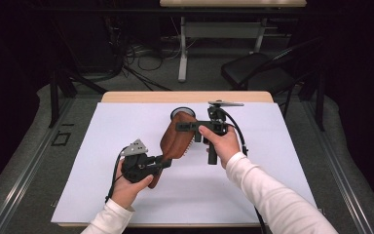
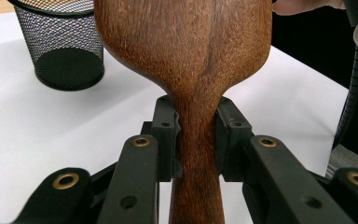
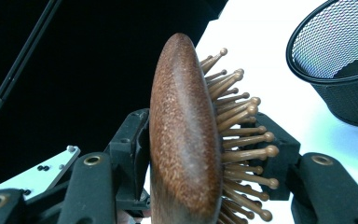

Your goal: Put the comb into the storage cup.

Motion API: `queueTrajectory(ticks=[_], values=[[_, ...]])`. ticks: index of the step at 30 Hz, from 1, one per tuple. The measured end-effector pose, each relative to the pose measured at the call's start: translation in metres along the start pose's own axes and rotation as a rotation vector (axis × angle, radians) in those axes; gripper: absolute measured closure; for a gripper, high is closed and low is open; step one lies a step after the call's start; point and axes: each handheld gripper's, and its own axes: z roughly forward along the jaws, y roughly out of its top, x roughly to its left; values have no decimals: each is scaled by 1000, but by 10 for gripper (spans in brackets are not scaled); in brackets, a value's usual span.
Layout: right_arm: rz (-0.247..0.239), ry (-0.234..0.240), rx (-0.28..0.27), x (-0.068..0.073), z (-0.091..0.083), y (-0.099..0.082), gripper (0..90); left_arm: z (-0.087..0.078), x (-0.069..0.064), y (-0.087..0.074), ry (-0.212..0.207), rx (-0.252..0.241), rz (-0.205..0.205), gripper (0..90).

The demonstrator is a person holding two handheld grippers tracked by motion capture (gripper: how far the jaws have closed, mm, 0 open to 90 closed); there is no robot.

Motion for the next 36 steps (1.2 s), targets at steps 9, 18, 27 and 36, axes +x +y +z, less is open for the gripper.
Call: queueTrajectory(ticks=[9,18,27,36], values=[[9,31,-3,-2,0,0,462,0,0,0,4,2,2,729],[22,40,2,-2,-1,0,478,0,0,0,1,1,3,728],[41,44,3,-3,0,0,487,0,1,0,0,2,3,727],[50,48,13,-3,-1,0,492,0,0,-1,0,2,4,725]])
